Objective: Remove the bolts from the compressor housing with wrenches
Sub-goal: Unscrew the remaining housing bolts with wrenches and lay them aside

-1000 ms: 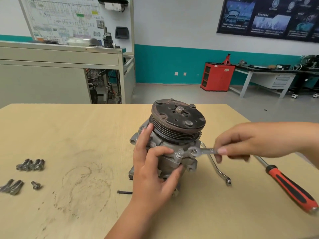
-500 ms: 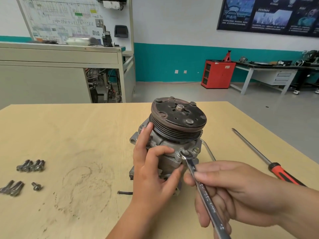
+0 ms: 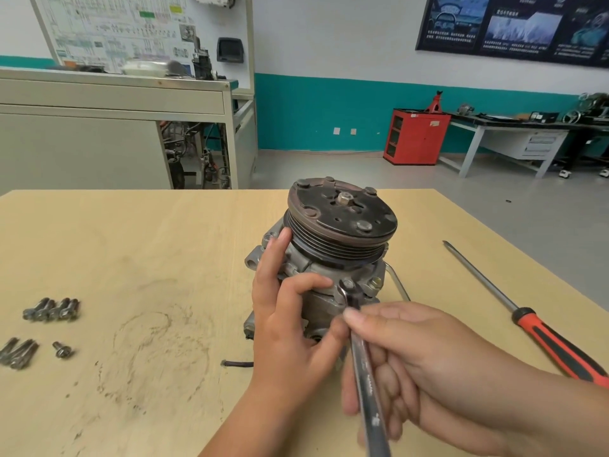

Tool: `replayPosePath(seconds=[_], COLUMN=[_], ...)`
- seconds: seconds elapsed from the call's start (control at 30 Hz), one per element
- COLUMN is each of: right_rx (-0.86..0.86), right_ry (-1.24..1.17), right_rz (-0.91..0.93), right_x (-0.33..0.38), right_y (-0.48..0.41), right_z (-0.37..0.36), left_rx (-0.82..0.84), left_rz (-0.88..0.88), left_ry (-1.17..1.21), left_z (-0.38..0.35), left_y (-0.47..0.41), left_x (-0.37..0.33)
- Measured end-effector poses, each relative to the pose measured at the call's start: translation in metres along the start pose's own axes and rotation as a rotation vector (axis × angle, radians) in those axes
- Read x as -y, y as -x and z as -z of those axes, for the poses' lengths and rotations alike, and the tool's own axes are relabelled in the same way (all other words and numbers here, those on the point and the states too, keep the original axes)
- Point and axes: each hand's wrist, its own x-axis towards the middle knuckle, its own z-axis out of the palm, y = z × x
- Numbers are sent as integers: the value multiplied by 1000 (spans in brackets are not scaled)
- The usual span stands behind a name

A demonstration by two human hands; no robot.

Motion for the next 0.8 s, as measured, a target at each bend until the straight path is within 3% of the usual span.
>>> replayPosePath(seconds=[0.2,0.33,0.43,0.5,0.57,0.67,0.8], right_rx=[67,20,-206,-271,-167,-3,229], right_ry=[194,849,1408,1581,1478,995,534], right_rz=[-98,-161,70,213,157,-48,-84], right_x=[11,42,64,72,72,59,27], right_y=[-1,0,-6,-7,-1,11,17], right_z=[12,43,64,73,81,85,76], left_rx=[-1,8,12,17,23,29,35], left_rz=[-5,-4,-13,-15,-16,-7,-10], left_ry=[-19,-64,-71,-63,-59,-56,-45], left_z=[1,2,2,3,3,4,5], left_y=[0,-1,-2,-2,-1,-1,-1], left_x=[-2,-3,-3,-2,-1,-2,-1])
